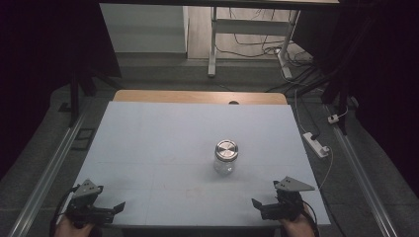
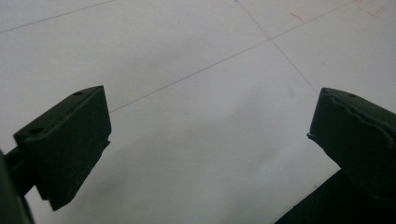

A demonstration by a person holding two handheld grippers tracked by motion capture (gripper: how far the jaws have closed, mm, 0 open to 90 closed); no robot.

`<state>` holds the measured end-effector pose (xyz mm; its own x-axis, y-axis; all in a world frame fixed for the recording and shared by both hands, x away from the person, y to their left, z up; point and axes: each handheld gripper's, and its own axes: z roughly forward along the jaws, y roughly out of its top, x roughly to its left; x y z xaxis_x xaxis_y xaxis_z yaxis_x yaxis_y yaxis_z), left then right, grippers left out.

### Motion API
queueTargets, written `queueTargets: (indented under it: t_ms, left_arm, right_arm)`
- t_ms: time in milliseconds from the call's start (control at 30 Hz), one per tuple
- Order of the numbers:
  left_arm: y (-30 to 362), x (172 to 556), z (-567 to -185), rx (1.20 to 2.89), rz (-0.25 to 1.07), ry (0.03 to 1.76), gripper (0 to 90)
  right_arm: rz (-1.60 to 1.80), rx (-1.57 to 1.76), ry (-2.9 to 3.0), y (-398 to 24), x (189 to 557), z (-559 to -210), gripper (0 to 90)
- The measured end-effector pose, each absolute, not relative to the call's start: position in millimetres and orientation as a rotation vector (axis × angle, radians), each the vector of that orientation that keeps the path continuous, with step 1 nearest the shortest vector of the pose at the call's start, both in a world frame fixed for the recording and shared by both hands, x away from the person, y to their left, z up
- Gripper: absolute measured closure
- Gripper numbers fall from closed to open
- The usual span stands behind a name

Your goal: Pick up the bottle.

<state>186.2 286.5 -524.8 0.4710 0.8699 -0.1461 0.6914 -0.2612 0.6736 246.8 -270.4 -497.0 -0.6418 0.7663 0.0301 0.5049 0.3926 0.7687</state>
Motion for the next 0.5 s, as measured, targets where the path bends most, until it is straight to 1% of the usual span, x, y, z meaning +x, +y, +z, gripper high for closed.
queueTargets:
  t_ms: [500]
  left_arm:
    - [288.1, 186.6, -524.9, 2.021, 0.31, 1.286, 0.0]
  right_arm:
    - [1.177, 1.076, 2.338, -267.9, 247.9, -493.8, 0.0]
